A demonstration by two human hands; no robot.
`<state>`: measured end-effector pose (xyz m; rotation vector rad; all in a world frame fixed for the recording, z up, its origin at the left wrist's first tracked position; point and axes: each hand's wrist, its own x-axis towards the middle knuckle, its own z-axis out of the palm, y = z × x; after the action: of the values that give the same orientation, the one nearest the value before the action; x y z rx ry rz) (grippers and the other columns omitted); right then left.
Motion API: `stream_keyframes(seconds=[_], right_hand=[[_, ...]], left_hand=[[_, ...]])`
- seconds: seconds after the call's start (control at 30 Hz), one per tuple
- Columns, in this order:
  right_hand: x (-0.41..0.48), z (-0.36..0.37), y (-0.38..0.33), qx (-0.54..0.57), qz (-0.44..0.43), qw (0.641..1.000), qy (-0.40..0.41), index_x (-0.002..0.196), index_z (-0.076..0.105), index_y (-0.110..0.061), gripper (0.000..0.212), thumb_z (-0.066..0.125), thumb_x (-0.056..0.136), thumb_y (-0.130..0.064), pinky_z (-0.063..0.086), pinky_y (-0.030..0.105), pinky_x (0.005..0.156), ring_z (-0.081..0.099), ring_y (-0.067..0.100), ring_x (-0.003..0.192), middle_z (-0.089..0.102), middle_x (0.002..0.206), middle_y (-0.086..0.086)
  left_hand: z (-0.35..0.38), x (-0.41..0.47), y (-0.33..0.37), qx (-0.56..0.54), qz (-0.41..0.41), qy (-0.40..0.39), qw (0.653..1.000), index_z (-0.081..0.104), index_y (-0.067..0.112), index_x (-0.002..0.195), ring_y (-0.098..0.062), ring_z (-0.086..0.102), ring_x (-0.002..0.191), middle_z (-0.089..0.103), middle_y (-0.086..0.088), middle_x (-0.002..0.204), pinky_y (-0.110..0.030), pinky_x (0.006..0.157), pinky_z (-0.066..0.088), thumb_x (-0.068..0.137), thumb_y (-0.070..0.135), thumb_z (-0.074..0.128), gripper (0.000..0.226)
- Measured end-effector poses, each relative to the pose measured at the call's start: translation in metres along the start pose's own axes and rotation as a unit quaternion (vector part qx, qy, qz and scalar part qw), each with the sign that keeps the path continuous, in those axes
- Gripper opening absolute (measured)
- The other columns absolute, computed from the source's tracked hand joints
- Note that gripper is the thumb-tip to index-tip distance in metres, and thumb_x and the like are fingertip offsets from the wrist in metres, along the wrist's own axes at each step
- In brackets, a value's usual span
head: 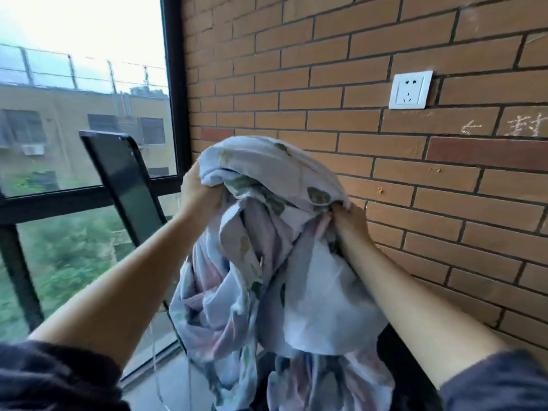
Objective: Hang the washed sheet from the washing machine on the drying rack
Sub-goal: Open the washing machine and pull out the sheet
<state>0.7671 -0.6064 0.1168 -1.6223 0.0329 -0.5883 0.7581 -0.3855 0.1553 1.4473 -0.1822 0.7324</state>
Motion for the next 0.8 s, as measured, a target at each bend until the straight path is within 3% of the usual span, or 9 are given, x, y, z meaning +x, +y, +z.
stream_keyframes(seconds=[0.1, 0.2, 0.33, 0.5, 0.67, 0.73, 0.8], right_hand=[[-0.003, 0.014, -0.03, 0.062, -0.01, 0.998, -0.019, 0.064, 0.054, -0.018, 0.029, 0.045, 0.089, -0.007, 0.038, 0.02, 0.049, 0.049, 0.012, 0.062, 0.055, 0.065, -0.001], [-0.011, 0.029, -0.055, 0.047, -0.041, 0.997, -0.05, 0.063, 0.052, -0.015, 0.029, 0.044, 0.089, -0.005, 0.031, 0.013, 0.039, 0.044, 0.009, 0.057, 0.052, 0.063, -0.001], [-0.031, 0.051, -0.073, 0.065, -0.051, 0.992, -0.095, 0.069, 0.054, -0.009, 0.021, 0.045, 0.087, -0.006, 0.034, 0.022, 0.048, 0.047, 0.015, 0.063, 0.053, 0.065, 0.004], [-0.052, 0.083, -0.08, 0.097, -0.041, 0.985, -0.135, 0.071, 0.056, -0.009, 0.017, 0.046, 0.085, -0.009, 0.036, 0.029, 0.059, 0.05, 0.017, 0.072, 0.055, 0.07, 0.009], [-0.085, 0.131, -0.087, 0.113, -0.04, 0.973, -0.196, 0.08, 0.06, -0.007, 0.013, 0.05, 0.084, -0.014, 0.036, 0.029, 0.059, 0.049, 0.017, 0.07, 0.055, 0.073, 0.011], [-0.103, 0.157, -0.091, 0.112, -0.038, 0.967, -0.224, 0.084, 0.062, -0.004, 0.022, 0.054, 0.08, -0.024, 0.039, 0.03, 0.06, 0.052, 0.017, 0.07, 0.058, 0.075, 0.012], [-0.121, 0.184, -0.099, 0.111, -0.047, 0.963, -0.24, 0.089, 0.064, -0.001, 0.039, 0.054, 0.072, -0.034, 0.042, 0.032, 0.062, 0.056, 0.018, 0.071, 0.064, 0.078, 0.011]], left_hand=[[-0.038, -0.019, -0.003, 0.072, -0.003, 0.037, 0.997, 0.062, 0.019, 0.096, -0.002, 0.052, 0.059, 0.059, 0.009, 0.07, -0.012, 0.05, 0.043, 0.076, 0.018, 0.065, 0.02], [-0.065, -0.031, -0.003, 0.144, -0.001, 0.071, 0.987, 0.062, 0.019, 0.098, 0.0, 0.05, 0.063, 0.058, 0.012, 0.072, -0.005, 0.047, 0.04, 0.082, 0.013, 0.067, 0.017], [-0.101, -0.047, 0.006, 0.159, -0.017, 0.083, 0.984, 0.062, 0.026, 0.075, -0.007, 0.057, 0.069, 0.063, 0.009, 0.072, -0.024, 0.062, 0.046, 0.071, 0.019, 0.071, 0.012], [-0.142, -0.057, 0.025, 0.146, -0.019, 0.097, 0.984, 0.066, 0.028, 0.076, -0.009, 0.059, 0.072, 0.066, 0.008, 0.074, -0.03, 0.066, 0.049, 0.049, 0.044, 0.068, 0.032], [-0.194, -0.062, 0.043, 0.156, -0.024, 0.154, 0.975, 0.061, 0.024, 0.072, -0.011, 0.055, 0.067, 0.061, 0.005, 0.071, -0.027, 0.062, 0.047, 0.069, 0.025, 0.071, 0.01], [-0.226, -0.065, 0.051, 0.17, -0.023, 0.182, 0.968, 0.059, 0.023, 0.069, -0.008, 0.052, 0.064, 0.059, 0.005, 0.068, -0.024, 0.056, 0.044, 0.078, 0.019, 0.069, 0.014], [-0.254, -0.069, 0.062, 0.179, -0.03, 0.202, 0.963, 0.058, 0.024, 0.068, -0.007, 0.052, 0.064, 0.059, 0.007, 0.068, -0.024, 0.055, 0.043, 0.073, 0.024, 0.068, 0.011]])
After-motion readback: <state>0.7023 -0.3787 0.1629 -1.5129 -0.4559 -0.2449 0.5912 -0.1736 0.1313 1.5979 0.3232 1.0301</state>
